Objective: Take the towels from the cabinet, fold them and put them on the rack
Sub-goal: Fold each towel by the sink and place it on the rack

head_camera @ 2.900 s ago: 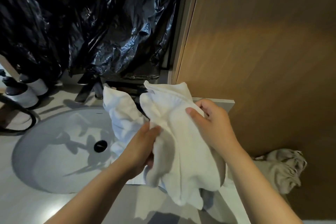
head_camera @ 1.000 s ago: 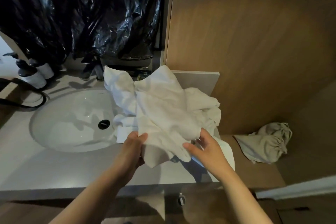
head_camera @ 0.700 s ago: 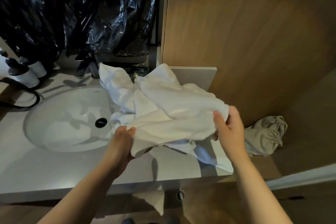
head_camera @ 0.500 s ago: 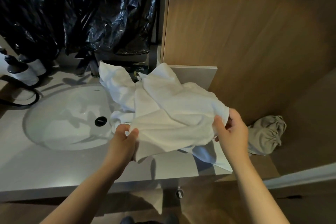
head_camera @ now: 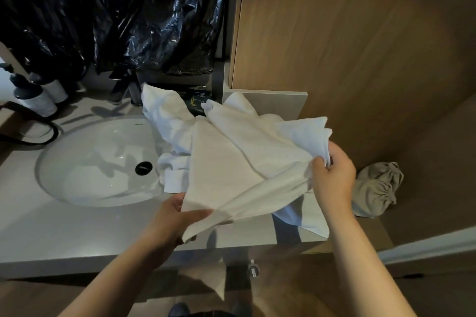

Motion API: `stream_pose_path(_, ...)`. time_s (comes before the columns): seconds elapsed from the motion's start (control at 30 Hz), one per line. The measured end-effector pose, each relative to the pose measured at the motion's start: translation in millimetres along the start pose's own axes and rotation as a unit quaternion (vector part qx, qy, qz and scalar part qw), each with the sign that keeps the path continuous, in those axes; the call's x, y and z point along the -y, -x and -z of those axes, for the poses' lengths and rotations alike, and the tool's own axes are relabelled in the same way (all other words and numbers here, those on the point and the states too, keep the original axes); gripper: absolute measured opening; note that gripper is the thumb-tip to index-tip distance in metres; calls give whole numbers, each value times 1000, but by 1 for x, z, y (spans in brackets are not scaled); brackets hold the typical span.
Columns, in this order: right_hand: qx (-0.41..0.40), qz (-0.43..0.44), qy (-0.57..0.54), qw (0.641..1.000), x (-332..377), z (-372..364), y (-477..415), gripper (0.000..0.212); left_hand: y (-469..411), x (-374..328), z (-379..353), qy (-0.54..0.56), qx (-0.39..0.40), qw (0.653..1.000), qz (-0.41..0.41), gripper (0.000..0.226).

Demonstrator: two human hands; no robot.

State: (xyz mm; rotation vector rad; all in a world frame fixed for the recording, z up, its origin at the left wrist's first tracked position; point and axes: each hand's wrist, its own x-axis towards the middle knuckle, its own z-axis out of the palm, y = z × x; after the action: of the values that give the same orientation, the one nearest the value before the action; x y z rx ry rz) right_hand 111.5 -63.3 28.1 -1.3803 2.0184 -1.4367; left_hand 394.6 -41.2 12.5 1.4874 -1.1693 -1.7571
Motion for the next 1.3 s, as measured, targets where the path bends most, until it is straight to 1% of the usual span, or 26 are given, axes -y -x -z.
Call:
stream_pose_path(0.03,17,12,26,999,-2,3,0,29,0,1,1,-44,-22,999,-17,23)
stream_pose_path(0.1,55,31,21,998,1,5,5,23,1,1,-1,-66,-46,996,-44,23)
stream_pose_path(0.13,67,33,-6,997,6,5,10,21,1,2,-3,-61,-48,996,-51,22)
stream_pose_path(0.2,89,38,-73,993,21,3,25,25,2,6,-7,-38,-42,997,-61,23)
stream_pose_path(0.23,117,51,-98,987,29,0,33,27,2,9,-8,-21,-37,997,-64,26)
stream_pose_path(0.27,167,69,-110,977,36,-4,42,29,2,11,-9,-1,-34,997,-65,28)
stream_pose_path(0.33,305,103,-75,944,43,-14,61,34,3,14,-8,34,-25,996,-77,30)
stream_pose_path(0.37,368,104,-44,923,41,-20,69,37,3,15,-7,47,-18,995,-84,29)
stream_pose_path(0.4,415,90,-14,905,36,-25,75,41,1,17,-6,60,-16,995,-78,28)
stream_pose_path(0.43,438,66,11,897,31,-29,79,43,0,19,-4,79,-19,995,-55,27)
stream_pose_path(0.47,442,43,26,896,25,-32,82,44,-2,22,-3,97,-21,995,-21,26)
stream_pose_path(0.53,434,20,28,900,19,-34,83,42,-7,28,1,90,-23,995,28,31)
stream_pose_path(0.6,429,6,-1,903,15,-34,84,39,-9,30,6,91,-20,994,50,38)
stream_pose_path(0.7,414,-26,-50,909,15,-33,80,38,-12,30,14,116,6,991,62,62)
stream_pose_path(0.77,373,-35,-73,924,14,-34,73,29,-14,30,19,90,6,994,67,69)
stream_pose_path(0.83,297,-47,-67,951,11,-35,64,16,-14,28,20,62,-1,996,63,66)
stream_pose_path(0.9,228,-81,-46,969,4,-40,52,14,-14,24,19,35,-25,999,30,61)
stream_pose_path(0.93,211,-102,-28,972,0,-44,47,13,-17,22,18,8,-48,999,4,57)
stream_pose_path(1.0,215,-154,12,964,-10,-53,40,12,-21,18,17,-78,-110,990,-37,44)
stream_pose_path(1.03,226,-182,23,957,-16,-59,40,15,-23,18,17,-109,-133,984,-53,39)
stream_pose_path(1.1,241,-217,30,945,-27,-66,43,25,-23,20,15,-131,-137,977,-94,30)
stream_pose_path(1.17,233,-223,11,947,-35,-68,47,33,-19,27,11,-139,-140,971,-137,24)
stream_pose_path(1.23,221,-220,-11,950,-39,-69,48,30,-12,34,9,-156,-173,957,-171,28)
stream_pose_path(1.3,227,-221,-17,948,-39,-70,50,24,-10,42,8,-171,-193,948,-187,35)
